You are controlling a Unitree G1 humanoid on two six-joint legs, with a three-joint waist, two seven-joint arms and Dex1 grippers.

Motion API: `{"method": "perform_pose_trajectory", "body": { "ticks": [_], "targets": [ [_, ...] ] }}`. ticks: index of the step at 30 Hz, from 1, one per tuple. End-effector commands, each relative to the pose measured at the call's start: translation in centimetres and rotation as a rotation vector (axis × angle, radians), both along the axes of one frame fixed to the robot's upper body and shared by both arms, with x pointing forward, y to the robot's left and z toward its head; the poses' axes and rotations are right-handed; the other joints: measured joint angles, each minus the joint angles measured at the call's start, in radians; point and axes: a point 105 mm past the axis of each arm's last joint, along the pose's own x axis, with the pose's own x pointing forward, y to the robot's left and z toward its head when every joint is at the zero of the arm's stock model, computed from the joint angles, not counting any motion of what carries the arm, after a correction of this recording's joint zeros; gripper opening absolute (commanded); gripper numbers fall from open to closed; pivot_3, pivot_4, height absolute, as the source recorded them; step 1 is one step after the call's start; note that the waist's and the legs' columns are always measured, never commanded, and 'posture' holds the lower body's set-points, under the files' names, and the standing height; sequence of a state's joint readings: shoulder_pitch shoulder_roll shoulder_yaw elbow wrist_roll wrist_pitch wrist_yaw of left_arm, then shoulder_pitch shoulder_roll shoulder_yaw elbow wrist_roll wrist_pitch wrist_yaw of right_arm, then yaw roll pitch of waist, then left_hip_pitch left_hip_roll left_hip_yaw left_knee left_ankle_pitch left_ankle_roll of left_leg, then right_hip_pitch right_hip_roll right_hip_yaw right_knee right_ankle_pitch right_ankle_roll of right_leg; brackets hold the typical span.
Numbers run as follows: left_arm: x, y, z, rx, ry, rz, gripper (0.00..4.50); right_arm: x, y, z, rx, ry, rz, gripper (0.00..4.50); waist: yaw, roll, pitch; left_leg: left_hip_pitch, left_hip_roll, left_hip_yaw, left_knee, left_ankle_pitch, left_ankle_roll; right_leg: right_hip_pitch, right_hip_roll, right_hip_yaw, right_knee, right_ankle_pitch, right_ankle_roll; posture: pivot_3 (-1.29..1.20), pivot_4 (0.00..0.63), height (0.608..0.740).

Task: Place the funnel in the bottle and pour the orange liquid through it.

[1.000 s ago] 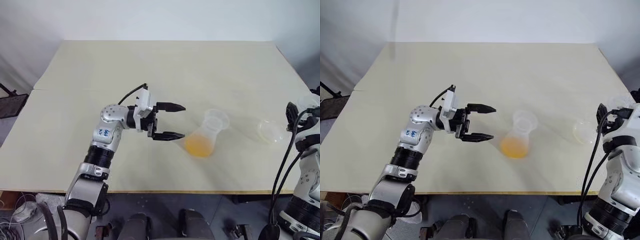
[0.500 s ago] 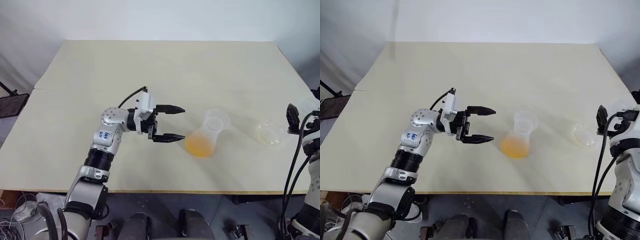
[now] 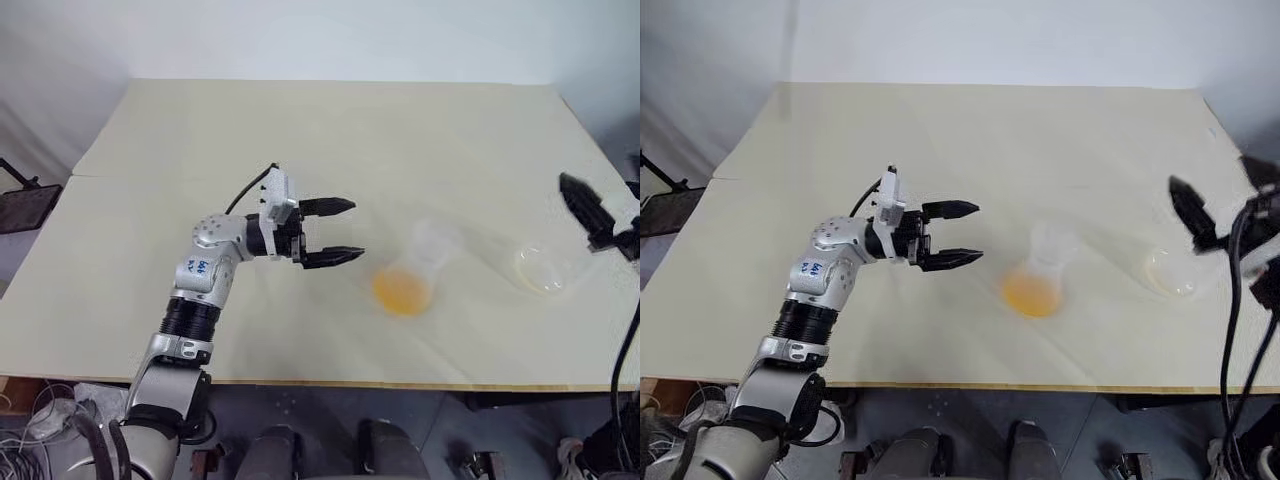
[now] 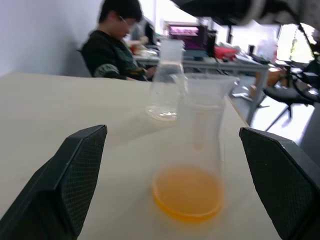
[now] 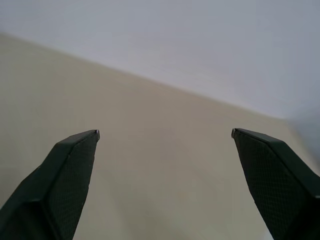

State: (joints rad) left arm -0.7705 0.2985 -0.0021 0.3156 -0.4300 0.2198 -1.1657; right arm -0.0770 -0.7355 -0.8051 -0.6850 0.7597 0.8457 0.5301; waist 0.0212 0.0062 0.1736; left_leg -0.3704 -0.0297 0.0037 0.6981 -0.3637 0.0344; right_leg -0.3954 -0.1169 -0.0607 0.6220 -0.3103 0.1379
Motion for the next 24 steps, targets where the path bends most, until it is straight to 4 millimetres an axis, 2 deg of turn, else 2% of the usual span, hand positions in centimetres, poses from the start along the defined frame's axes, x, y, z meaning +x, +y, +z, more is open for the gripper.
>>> {"method": "perform_pose_trajectory", "body": {
  "ticks": [1,3,5,8,12,16,24],
  "targets": [
    [-0.2,1.6,0.4,-0.024,0.019,0.004,4.50,-3.3,1.7,-1.0,-0.063,0.052,0.162,4.44,0.009,0.000,0.000,0.000,0.000,0.000,0.000,0.000,0.000,0.000,0.000,0.000,0.000,0.000,0.000,0.00,0.150,0.740],
    [-0.1,2.3,-0.3,0.006,0.039,0.017,4.50,-4.6,1.9,-3.1,-0.103,0.148,0.208,4.44,0.009,0.000,0.000,0.000,-0.001,-0.002,0.000,0.000,0.000,0.002,0.000,-0.001,-0.001,0.000,0.000,0.00,0.150,0.740],
    [-0.2,3.3,-1.1,0.039,0.052,0.026,4.50,-6.2,2.1,-6.2,-0.166,0.282,0.255,4.44,0.011,-0.001,0.000,0.001,-0.002,-0.001,0.001,0.000,0.001,0.003,0.000,-0.001,-0.002,0.001,0.001,0.00,0.150,0.740],
    [-0.3,4.3,-2.2,0.063,0.044,0.022,4.50,-8.1,0.6,-10.4,-0.167,0.413,0.273,4.44,0.009,-0.002,0.001,0.001,-0.002,-0.001,0.000,0.000,0.001,0.003,0.000,-0.001,-0.003,0.001,0.001,0.00,0.150,0.740],
    [-0.2,5.3,-3.1,0.078,0.026,0.024,4.50,-8.3,-1.7,-12.9,-0.140,0.388,0.202,4.44,0.003,-0.002,0.001,0.002,-0.003,0.002,0.001,0.000,0.002,0.004,0.000,0.000,-0.004,0.001,0.002,0.00,0.150,0.740],
    [-0.2,5.5,-3.4,0.082,0.024,0.033,4.50,-8.1,-2.2,-13.6,-0.153,0.367,0.195,4.44,0.000,-0.002,0.001,0.003,-0.002,0.003,0.000,0.000,0.002,0.002,0.000,0.000,-0.003,0.001,0.002,0.00,0.150,0.740],
    [-0.1,5.3,-3.4,0.063,0.023,0.044,4.50,-6.9,-1.2,-11.9,-0.148,0.265,0.201,4.44,0.007,-0.002,0.001,0.002,-0.002,0.000,0.000,0.000,0.001,0.002,-0.001,0.001,-0.003,0.001,0.002,0.00,0.150,0.740]
  ]
}}
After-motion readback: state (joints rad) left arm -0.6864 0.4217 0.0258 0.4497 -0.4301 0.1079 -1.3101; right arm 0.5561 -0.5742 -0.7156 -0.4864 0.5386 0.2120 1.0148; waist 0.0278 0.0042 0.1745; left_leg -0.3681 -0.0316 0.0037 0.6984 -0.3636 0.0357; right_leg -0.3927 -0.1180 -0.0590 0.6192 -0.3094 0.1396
